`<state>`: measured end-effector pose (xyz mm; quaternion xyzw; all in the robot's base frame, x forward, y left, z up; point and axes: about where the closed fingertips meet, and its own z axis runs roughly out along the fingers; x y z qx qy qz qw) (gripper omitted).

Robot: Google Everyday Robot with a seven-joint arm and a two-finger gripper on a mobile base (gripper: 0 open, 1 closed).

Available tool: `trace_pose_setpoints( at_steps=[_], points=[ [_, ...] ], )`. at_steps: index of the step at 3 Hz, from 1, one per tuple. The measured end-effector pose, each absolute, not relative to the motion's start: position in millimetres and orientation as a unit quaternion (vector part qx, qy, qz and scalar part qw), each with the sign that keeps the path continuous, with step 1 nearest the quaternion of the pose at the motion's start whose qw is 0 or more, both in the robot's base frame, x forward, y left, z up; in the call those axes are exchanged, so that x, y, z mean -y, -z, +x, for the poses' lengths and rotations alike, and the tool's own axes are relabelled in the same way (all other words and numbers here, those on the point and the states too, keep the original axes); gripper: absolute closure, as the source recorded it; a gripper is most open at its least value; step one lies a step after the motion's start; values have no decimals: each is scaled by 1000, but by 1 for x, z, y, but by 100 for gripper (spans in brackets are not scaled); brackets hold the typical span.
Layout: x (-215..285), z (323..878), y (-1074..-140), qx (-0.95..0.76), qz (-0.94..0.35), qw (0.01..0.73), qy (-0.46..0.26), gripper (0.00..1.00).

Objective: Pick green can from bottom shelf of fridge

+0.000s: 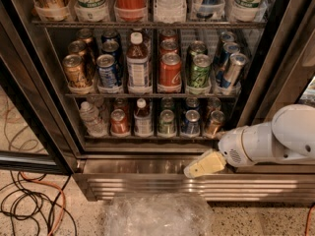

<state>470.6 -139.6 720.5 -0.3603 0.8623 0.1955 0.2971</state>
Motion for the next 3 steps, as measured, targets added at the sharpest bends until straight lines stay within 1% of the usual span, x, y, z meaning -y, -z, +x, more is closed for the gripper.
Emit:
trace_pose_setpoints(
  at_steps=[1,2,3],
  points=[
    [137,464,-722,-861,-361,297,-198,0],
    [124,467,-708,-858,-347,311,-215,0],
    [102,487,-696,-846,-330,353,-225,0]
  ],
)
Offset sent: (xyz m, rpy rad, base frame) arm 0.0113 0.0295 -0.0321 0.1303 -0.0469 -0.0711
